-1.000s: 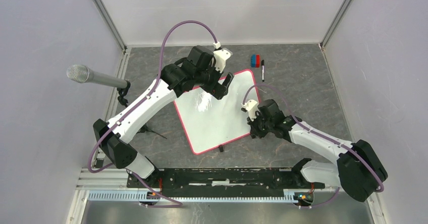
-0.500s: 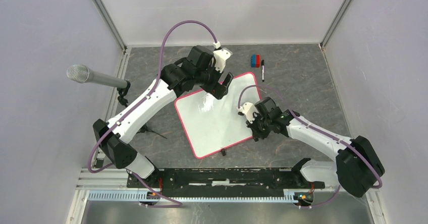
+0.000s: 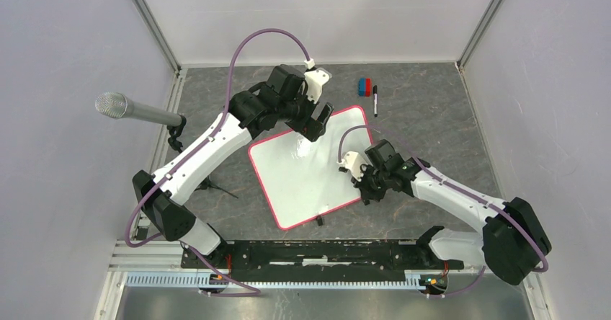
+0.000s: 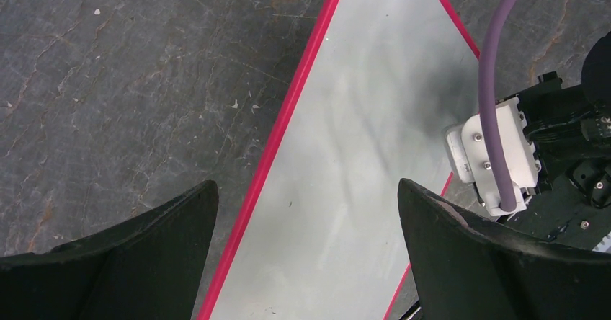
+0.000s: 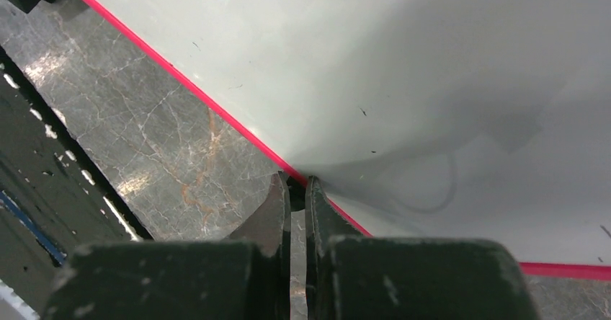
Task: Write a sentence on the whiteboard
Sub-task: Move the whiteboard to the center of the board.
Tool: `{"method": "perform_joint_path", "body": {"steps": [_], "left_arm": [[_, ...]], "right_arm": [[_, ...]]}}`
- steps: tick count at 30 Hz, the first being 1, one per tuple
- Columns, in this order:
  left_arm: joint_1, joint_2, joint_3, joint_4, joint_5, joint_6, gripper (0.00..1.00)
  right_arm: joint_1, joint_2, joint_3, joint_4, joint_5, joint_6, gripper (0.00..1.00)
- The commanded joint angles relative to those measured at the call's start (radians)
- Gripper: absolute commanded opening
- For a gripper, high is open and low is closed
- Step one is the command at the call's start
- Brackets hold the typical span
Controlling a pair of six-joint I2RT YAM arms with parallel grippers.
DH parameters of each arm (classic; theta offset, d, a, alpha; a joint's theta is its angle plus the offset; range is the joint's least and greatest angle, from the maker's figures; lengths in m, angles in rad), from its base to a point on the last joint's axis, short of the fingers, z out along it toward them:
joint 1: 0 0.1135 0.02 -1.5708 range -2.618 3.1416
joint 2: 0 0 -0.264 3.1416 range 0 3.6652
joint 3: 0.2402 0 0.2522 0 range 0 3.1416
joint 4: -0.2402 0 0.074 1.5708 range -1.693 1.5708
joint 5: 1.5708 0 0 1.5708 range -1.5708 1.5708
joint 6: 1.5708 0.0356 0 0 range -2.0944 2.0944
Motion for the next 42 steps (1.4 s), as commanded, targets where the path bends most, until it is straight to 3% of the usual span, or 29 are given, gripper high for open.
{"method": "perform_joint_path", "body": {"steps": [1, 6, 7, 12, 19, 24, 29, 33, 37, 42], "left_arm": [[0.002, -0.02, 0.052, 0.019, 0.006, -0.022, 1.0], [0.002, -0.017, 0.047, 0.018, 0.008, -0.025, 1.0], [0.002, -0.017, 0.047, 0.018, 0.009, -0.026, 1.0], [0.009, -0.004, 0.084, -0.011, 0.037, -0.029, 1.0], [0.031, 0.011, 0.139, -0.052, 0.092, -0.013, 1.0], [0.043, 0.014, 0.153, -0.071, 0.143, 0.008, 1.0], [0.06, 0.014, 0.159, -0.076, 0.19, 0.044, 1.0], [0.062, 0.036, 0.211, -0.076, 0.137, 0.069, 1.0], [0.069, 0.066, 0.259, -0.075, 0.117, 0.048, 1.0], [0.069, 0.087, 0.253, -0.06, 0.073, 0.041, 1.0]], "right_arm": [[0.021, 0.026, 0.031, -0.082, -0.093, -0.076, 0.0], [0.024, 0.046, 0.028, -0.084, -0.1, -0.095, 0.0], [0.024, 0.042, 0.026, -0.081, -0.096, -0.096, 0.04], [0.024, -0.015, 0.059, -0.077, -0.088, -0.079, 0.43], [-0.008, -0.103, 0.202, -0.133, -0.119, -0.121, 0.7], [-0.204, -0.113, 0.341, -0.165, -0.27, -0.22, 0.86], [-0.44, -0.038, 0.483, -0.132, -0.345, -0.265, 0.9], [-0.558, 0.059, 0.512, 0.008, -0.234, -0.149, 0.83], [-0.597, 0.178, 0.513, 0.166, -0.074, -0.067, 0.72], [-0.592, 0.324, 0.563, 0.274, -0.003, -0.001, 0.66]]}}
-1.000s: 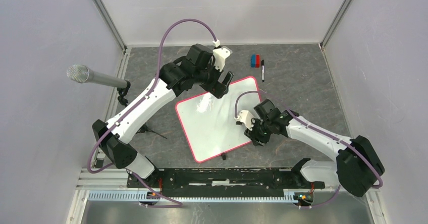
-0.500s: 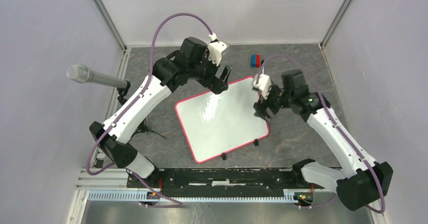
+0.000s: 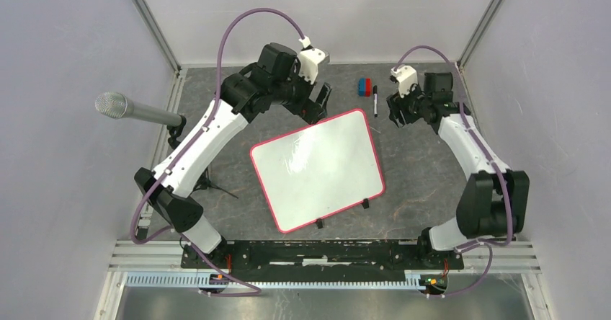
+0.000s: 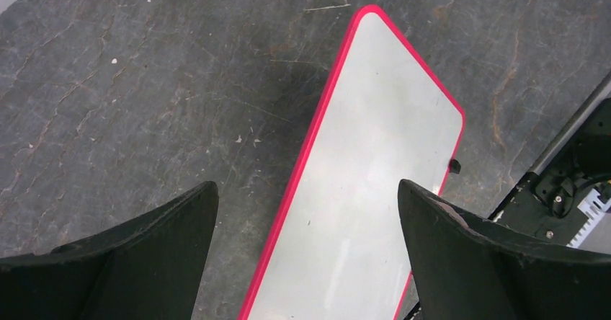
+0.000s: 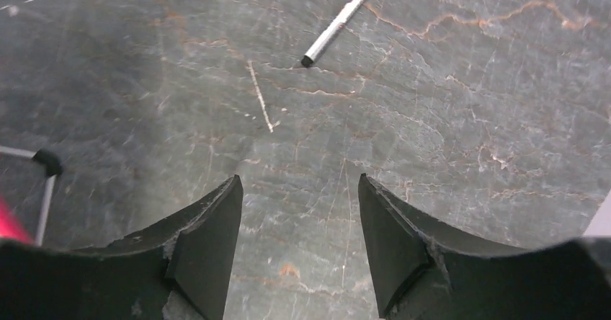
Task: Write a sentence on the whiteboard
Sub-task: Move the whiteboard to the center of the board, then open the whiteboard marker at the center of the board.
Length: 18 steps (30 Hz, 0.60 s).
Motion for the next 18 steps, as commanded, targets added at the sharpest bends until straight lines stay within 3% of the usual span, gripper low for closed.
{"method": "perform_joint_path", "body": {"steps": [1, 18], "left_arm": [[0.005, 0.02, 0.028, 0.021, -0.051, 0.019, 1.0], [0.008, 0.012, -0.042, 0.085, -0.086, 0.004, 1.0]], "right_arm": [[0.01, 0.102, 0.091, 0.16, 0.105, 0.099, 0.66], [0.156, 0.5, 0.321, 0.271, 0.317, 0.237, 0.63]]}}
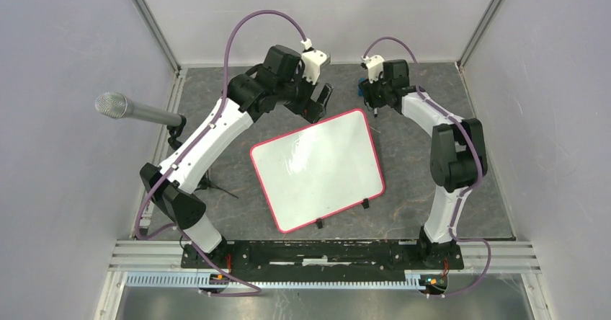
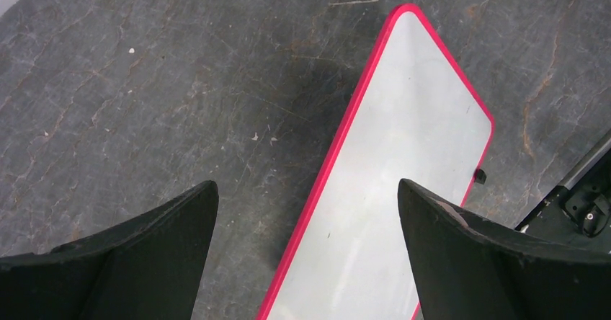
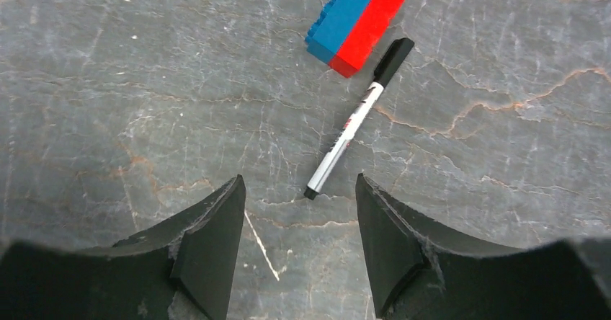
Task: Write a sentence on the whiteboard
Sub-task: Open the whiteboard marker at the center of the board.
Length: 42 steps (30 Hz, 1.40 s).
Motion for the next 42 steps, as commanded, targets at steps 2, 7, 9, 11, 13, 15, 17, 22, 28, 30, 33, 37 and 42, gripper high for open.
{"method": "perform_joint_path", "body": {"steps": [2, 7, 9, 11, 13, 15, 17, 22, 28, 30, 33, 37, 42], "left_arm": [[0.005, -0.022, -0.032, 0.06, -0.017, 0.008, 1.0], [0.006, -0.026, -0.053, 0.07, -0.023, 0.013, 1.0], [0.007, -0.027, -0.057, 0.073, -0.023, 0.012, 1.0], [0.008, -0.026, -0.057, 0.075, -0.022, 0.011, 1.0], [0.008, -0.025, -0.059, 0.076, -0.019, 0.009, 1.0], [0.008, -0.024, -0.06, 0.075, -0.018, 0.007, 1.0], [0.008, -0.025, -0.062, 0.076, -0.017, 0.006, 1.0], [0.008, -0.031, -0.065, 0.074, -0.019, 0.005, 1.0], [0.007, -0.036, -0.078, 0.074, -0.018, 0.006, 1.0], [0.009, -0.037, -0.079, 0.076, -0.021, 0.008, 1.0], [0.009, -0.036, -0.077, 0.077, -0.02, 0.007, 1.0], [0.009, -0.042, -0.077, 0.074, -0.017, -0.002, 1.0], [0.008, -0.056, -0.08, 0.08, -0.002, -0.012, 1.0]], "right_arm": [[0.008, 0.082, 0.074, 0.062, 0.104, 0.046, 0.62], [0.009, 0.14, 0.099, 0.074, 0.155, 0.046, 0.61], [0.009, 0.17, 0.115, 0.066, 0.167, 0.043, 0.59], [0.009, 0.187, 0.121, 0.067, 0.177, 0.039, 0.58], [0.009, 0.203, 0.124, 0.071, 0.184, 0.038, 0.56], [0.009, 0.218, 0.13, 0.073, 0.185, 0.037, 0.55], [0.009, 0.232, 0.134, 0.075, 0.188, 0.037, 0.52], [0.008, 0.268, 0.14, 0.065, 0.211, 0.034, 0.45], [0.003, 0.294, 0.135, 0.037, 0.232, 0.03, 0.38], [0.003, 0.302, 0.136, 0.015, 0.247, 0.022, 0.37], [0.002, 0.299, 0.127, -0.013, 0.271, 0.008, 0.36], [-0.012, 0.286, 0.112, -0.06, 0.256, 0.011, 0.34], [-0.043, 0.276, 0.101, -0.107, 0.214, 0.026, 0.31]]}}
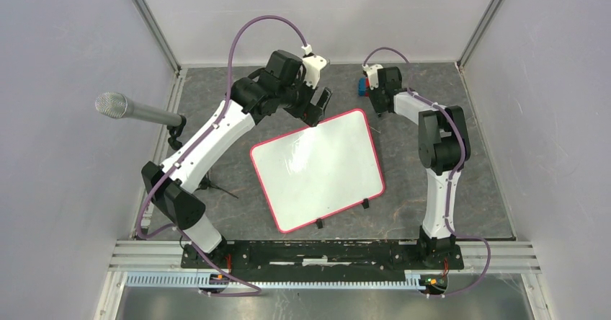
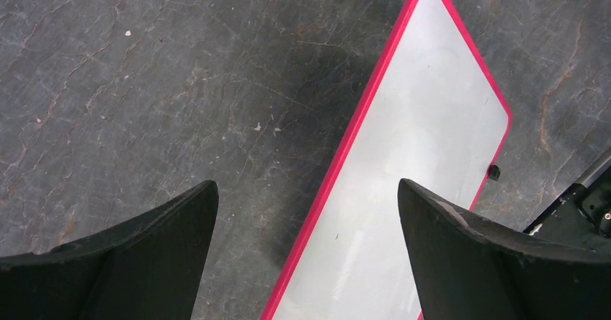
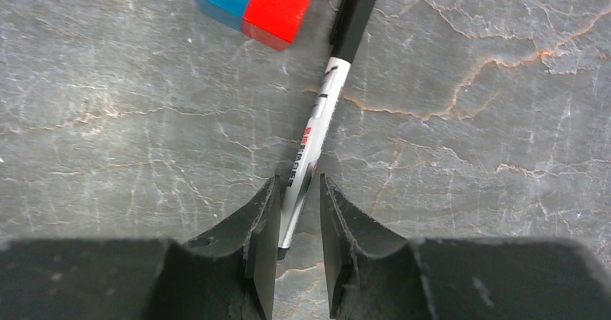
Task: Write a sentence on the whiteboard
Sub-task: Open the whiteboard marker at the center of the board.
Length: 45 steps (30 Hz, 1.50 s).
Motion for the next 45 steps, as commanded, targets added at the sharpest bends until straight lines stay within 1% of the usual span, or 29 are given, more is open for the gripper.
{"method": "perform_joint_path", "body": {"steps": [1, 12, 18, 19, 20, 25, 28, 34, 38, 44, 45], "left_arm": [[0.005, -0.056, -0.007, 0.051, 0.014, -0.013, 1.0], [0.005, -0.075, -0.022, 0.061, 0.019, -0.018, 1.0], [0.005, -0.092, -0.035, 0.061, 0.013, -0.017, 1.0], [0.004, -0.092, -0.036, 0.061, 0.013, -0.017, 1.0], [0.003, -0.092, -0.037, 0.061, 0.015, -0.016, 1.0], [0.004, -0.078, -0.037, 0.061, 0.012, -0.007, 1.0], [0.004, -0.085, -0.042, 0.063, 0.02, -0.012, 1.0], [0.004, -0.086, -0.048, 0.073, 0.027, 0.002, 1.0], [0.004, -0.088, -0.043, 0.074, 0.056, 0.002, 1.0], [0.004, -0.097, -0.032, 0.074, 0.083, 0.028, 1.0], [0.004, -0.099, -0.03, 0.072, 0.09, 0.033, 1.0]], "right_arm": [[-0.041, 0.006, -0.018, -0.126, 0.004, 0.001, 0.31], [-0.057, 0.033, -0.022, -0.195, -0.045, -0.004, 0.33], [-0.073, 0.057, -0.009, -0.241, -0.085, -0.009, 0.28], [-0.073, 0.059, -0.009, -0.246, -0.084, -0.011, 0.26], [-0.075, 0.062, -0.009, -0.251, -0.117, -0.012, 0.23], [-0.086, 0.052, -0.021, -0.261, -0.153, -0.033, 0.0], [-0.096, 0.013, -0.024, -0.265, -0.181, -0.048, 0.0], [-0.114, -0.128, -0.087, -0.217, -0.255, -0.071, 0.0], [-0.131, -0.184, -0.104, -0.214, -0.298, -0.086, 0.0], [-0.184, -0.242, -0.114, -0.246, -0.403, -0.103, 0.0], [-0.211, -0.255, -0.12, -0.246, -0.423, -0.104, 0.0]]}}
